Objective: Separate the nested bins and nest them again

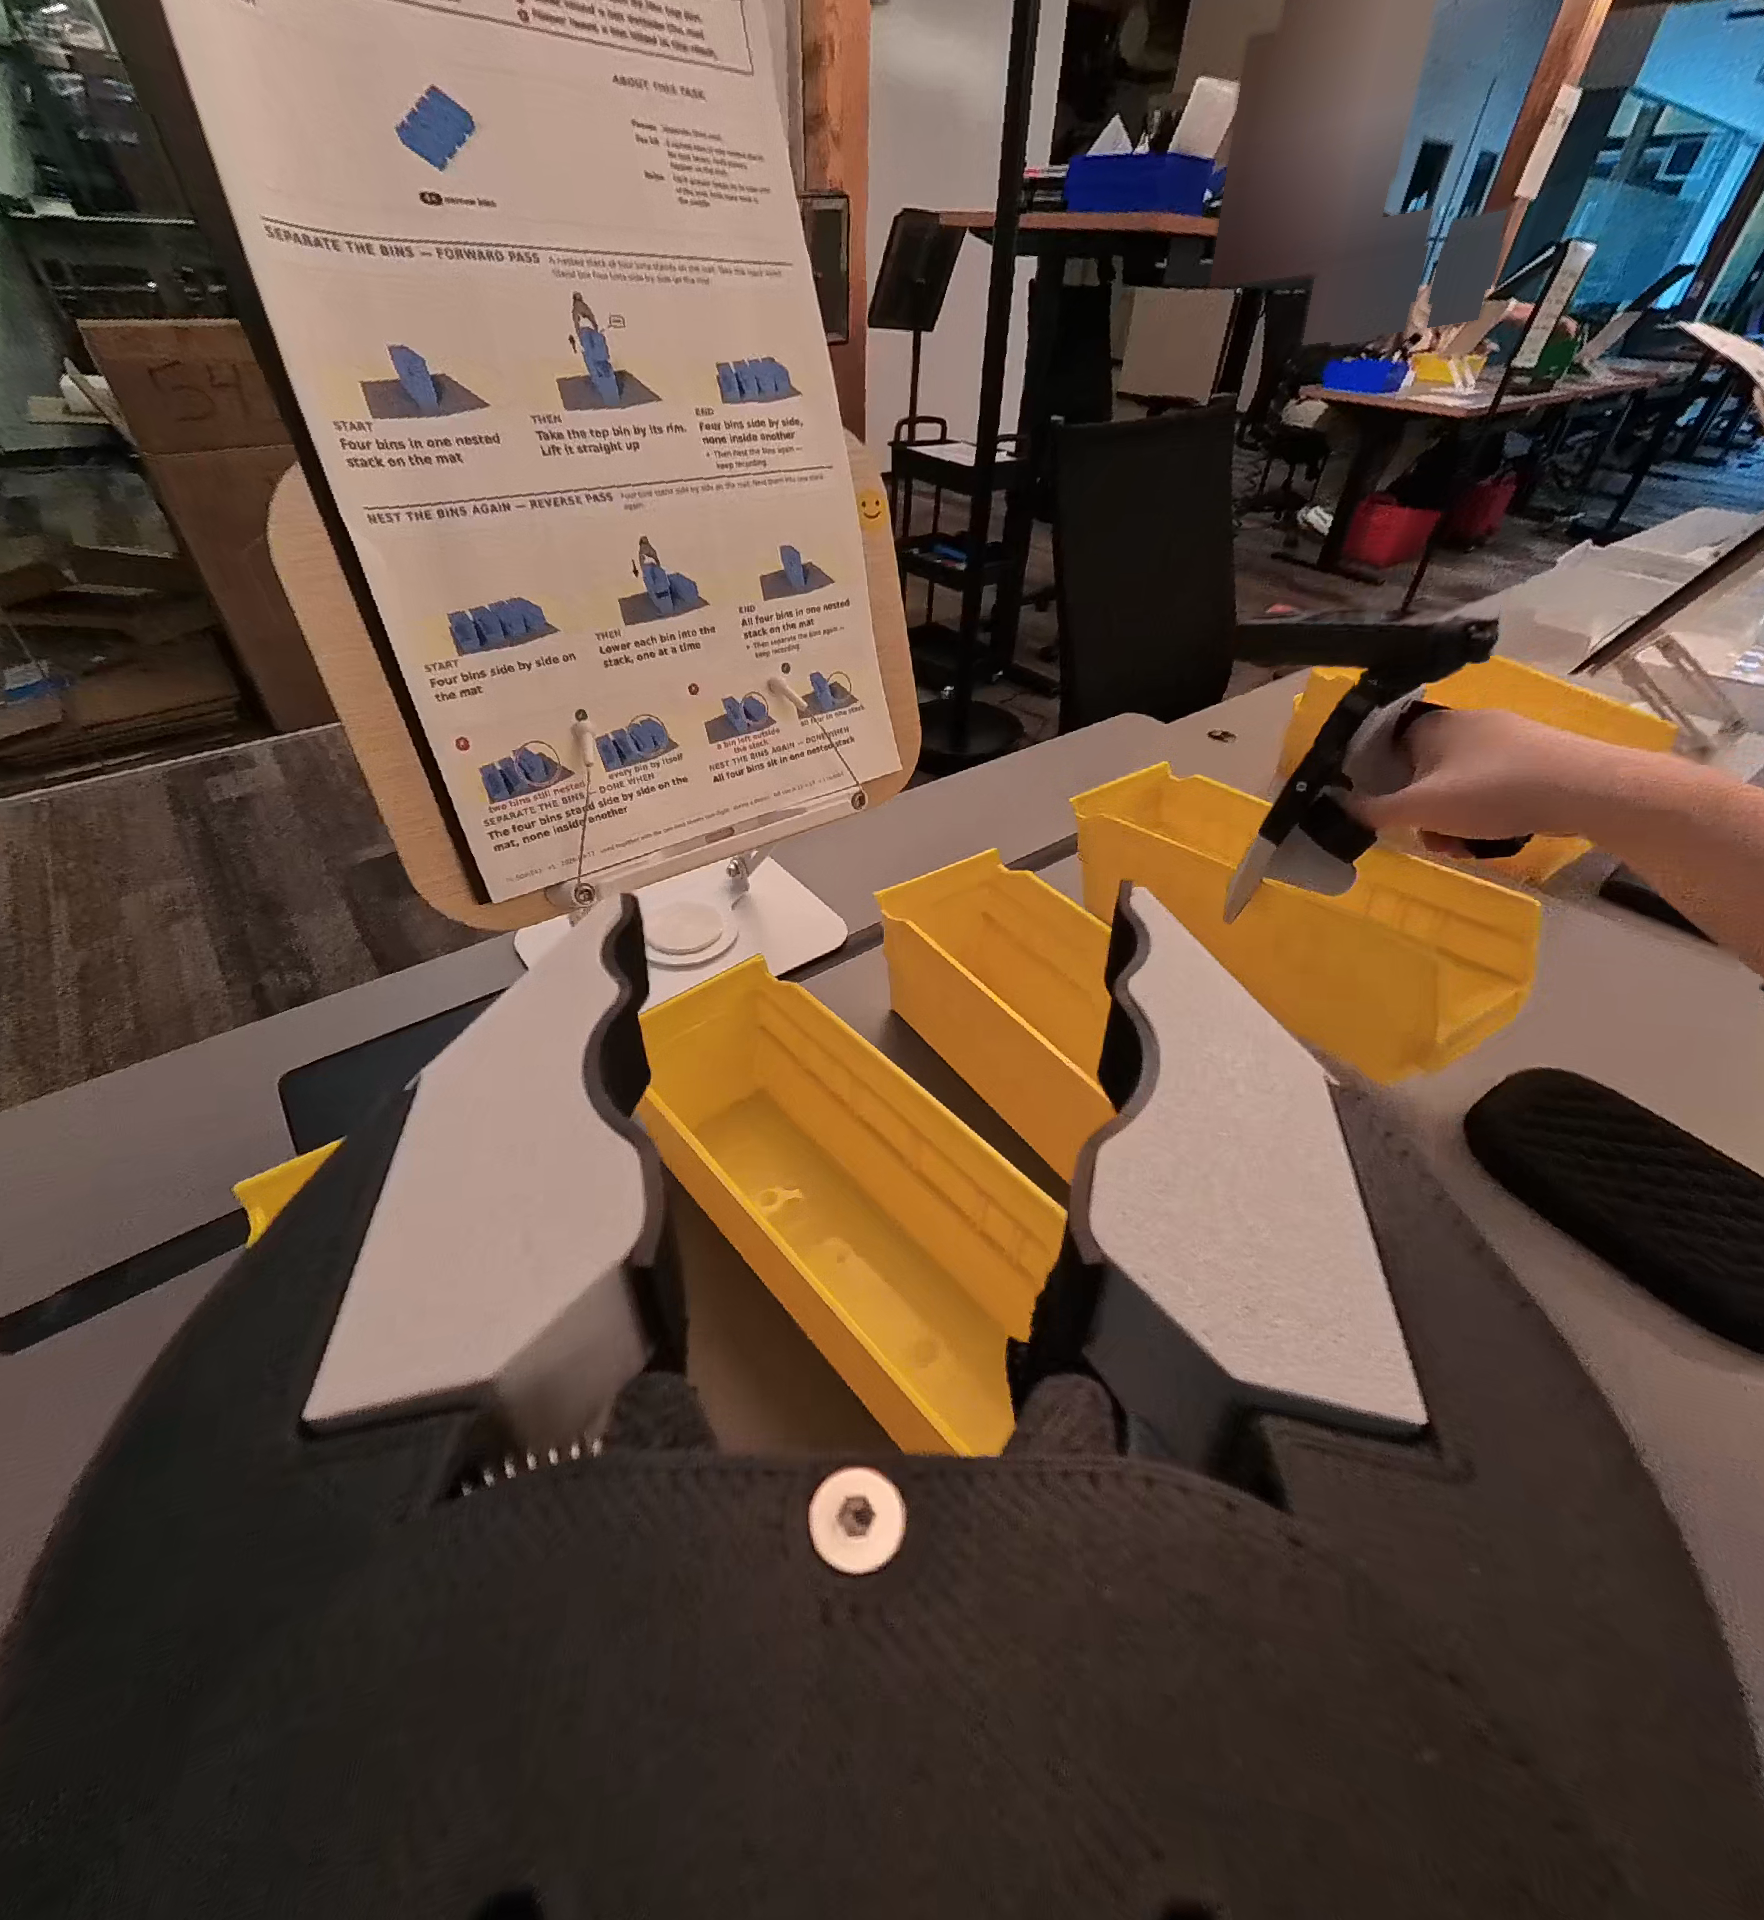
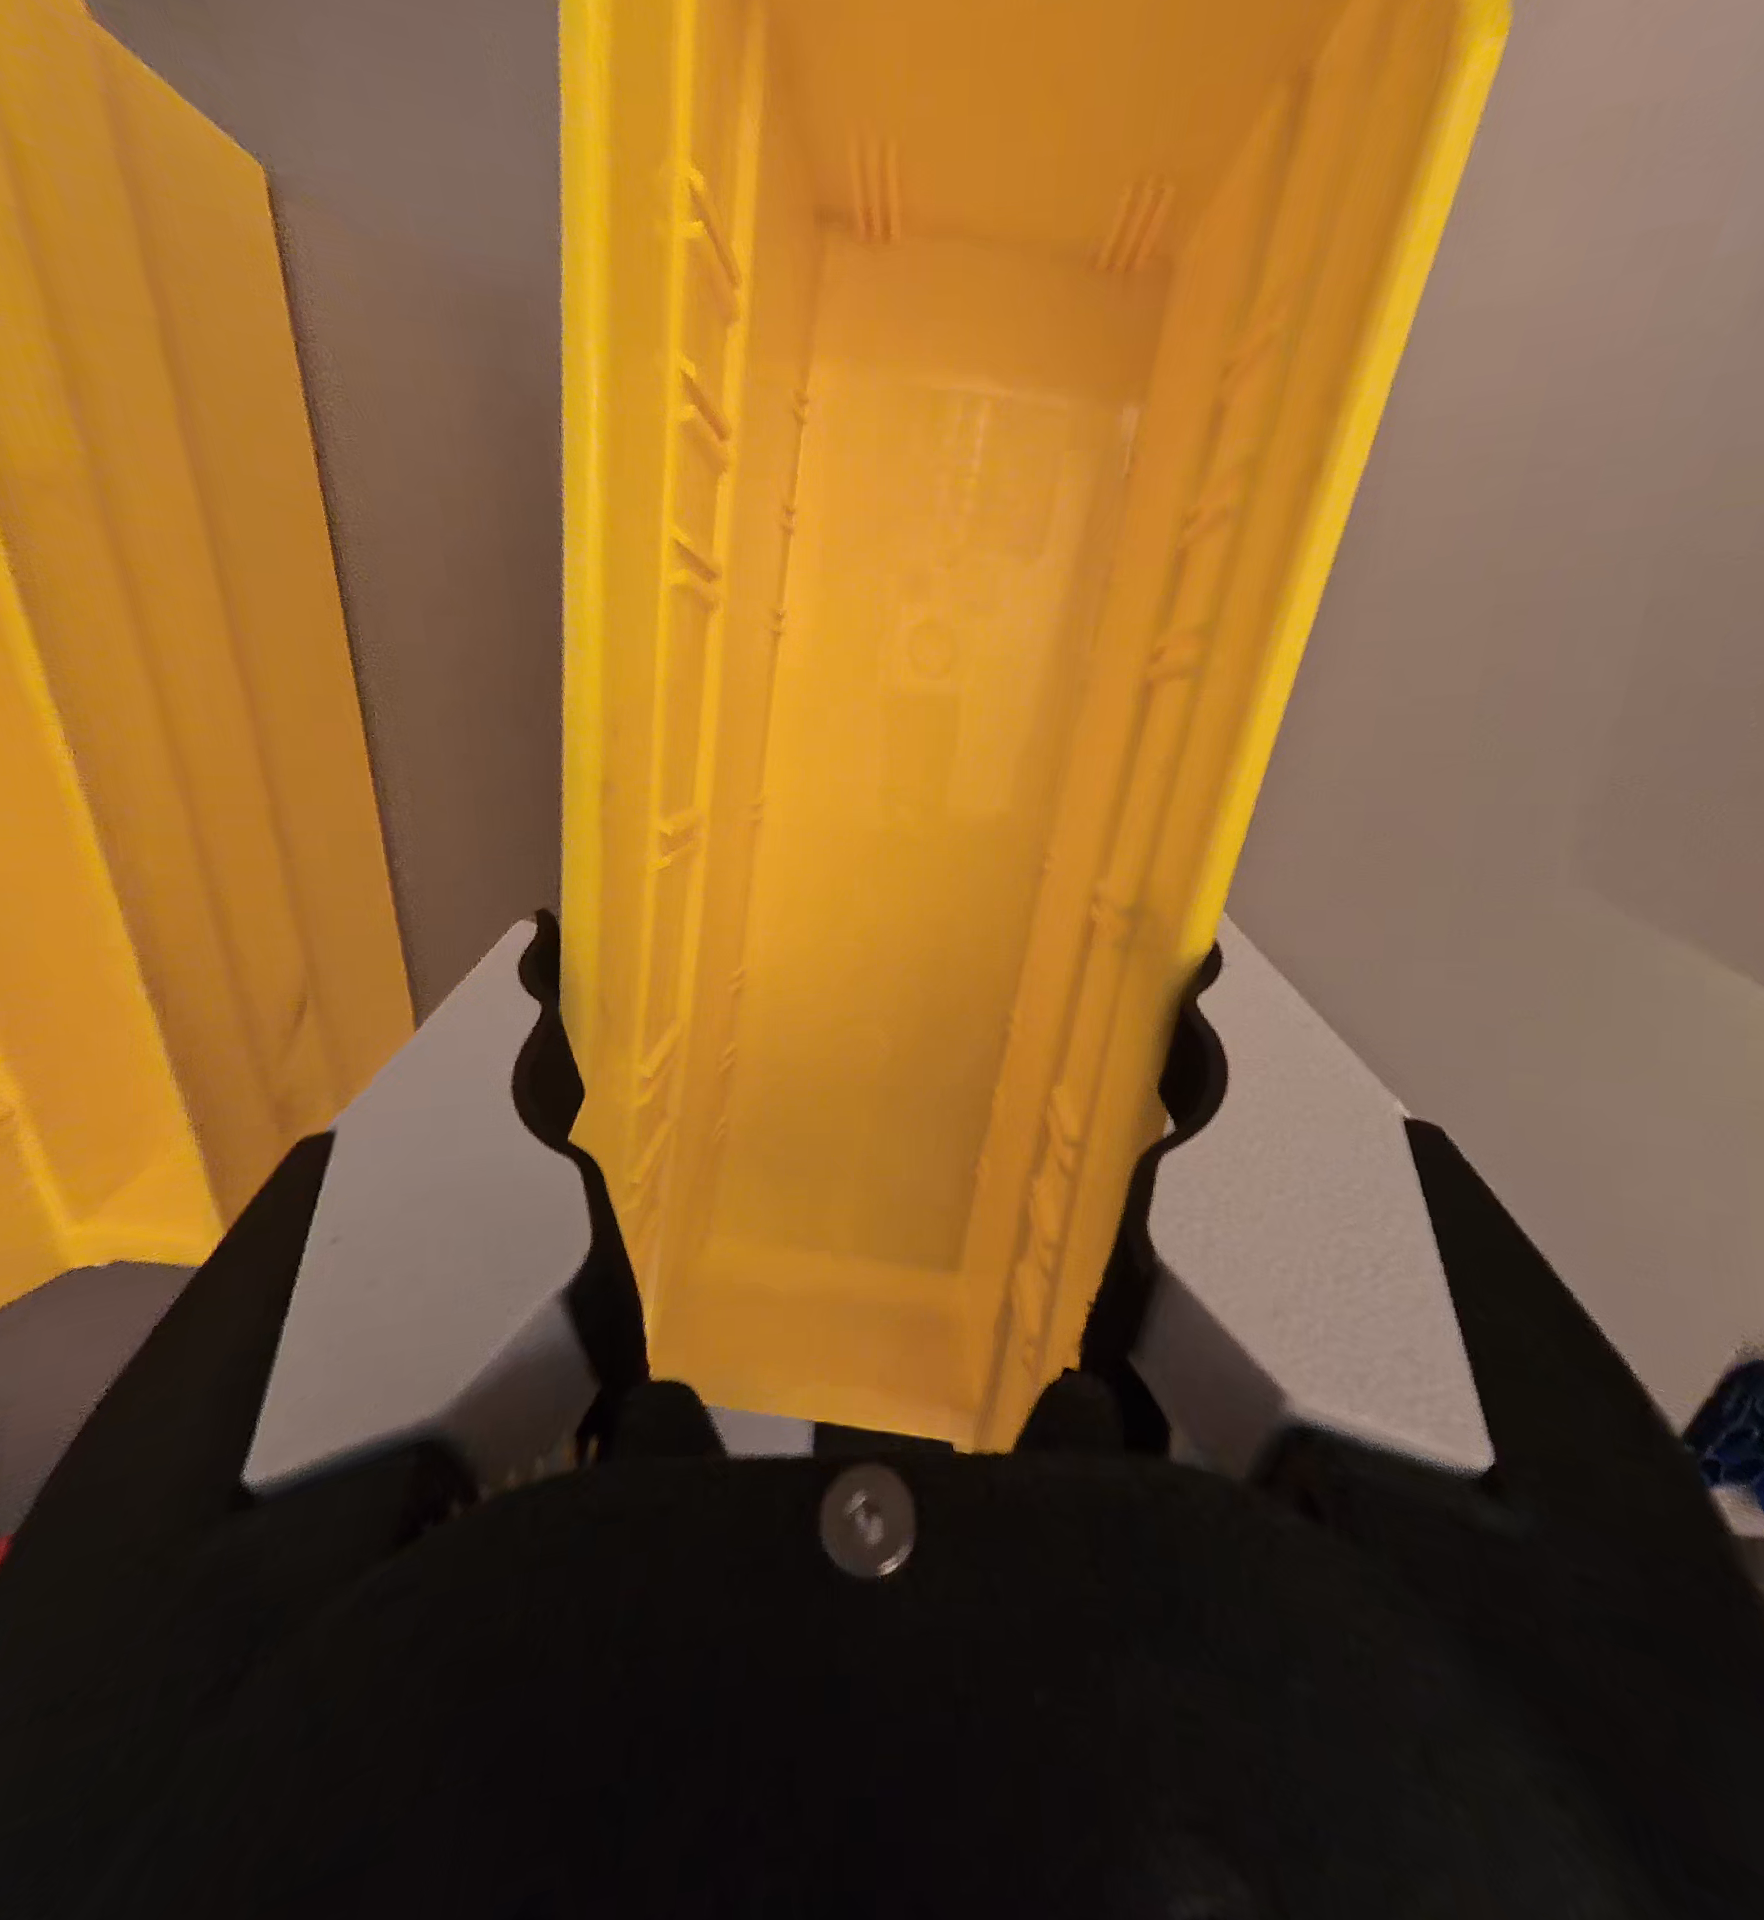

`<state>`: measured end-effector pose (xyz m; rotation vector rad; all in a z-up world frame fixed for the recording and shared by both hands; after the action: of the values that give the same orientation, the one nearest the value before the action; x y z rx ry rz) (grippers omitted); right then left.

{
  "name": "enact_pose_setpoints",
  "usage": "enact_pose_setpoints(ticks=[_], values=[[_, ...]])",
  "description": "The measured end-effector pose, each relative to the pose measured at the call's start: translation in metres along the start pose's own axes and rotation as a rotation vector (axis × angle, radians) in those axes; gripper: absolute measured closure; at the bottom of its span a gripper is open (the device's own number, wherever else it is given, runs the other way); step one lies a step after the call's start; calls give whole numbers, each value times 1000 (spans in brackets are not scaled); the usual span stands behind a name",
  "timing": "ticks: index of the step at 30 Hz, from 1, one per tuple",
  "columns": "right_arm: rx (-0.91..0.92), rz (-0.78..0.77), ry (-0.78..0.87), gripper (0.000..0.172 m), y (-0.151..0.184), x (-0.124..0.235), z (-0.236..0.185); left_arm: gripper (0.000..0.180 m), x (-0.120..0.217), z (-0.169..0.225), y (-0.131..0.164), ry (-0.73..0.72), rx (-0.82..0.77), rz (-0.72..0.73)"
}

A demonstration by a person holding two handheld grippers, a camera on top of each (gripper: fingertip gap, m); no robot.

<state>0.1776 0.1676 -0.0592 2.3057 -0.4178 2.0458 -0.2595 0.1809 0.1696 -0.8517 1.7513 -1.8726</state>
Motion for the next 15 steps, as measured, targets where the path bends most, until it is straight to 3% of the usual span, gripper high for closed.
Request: enact_pose_setpoints(ticks=[6, 15], values=[[61, -6, -10, 50, 6, -26, 1, 92, -9, 7, 4, -18, -47, -30], [178, 151, -16, 41, -2, -19, 4, 92, -9, 2, 9, -114, -30, -63]])
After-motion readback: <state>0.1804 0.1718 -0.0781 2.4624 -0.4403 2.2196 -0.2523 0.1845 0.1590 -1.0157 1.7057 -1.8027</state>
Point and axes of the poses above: each gripper's, where its closed fingertips meet, x back along the fingers, y out of its underside, z = x × y across the jaws, the point moved 2 cm from there along x, back along the fingers, and after that the axes turned 7 degrees about -y, right-handed, at the moved point
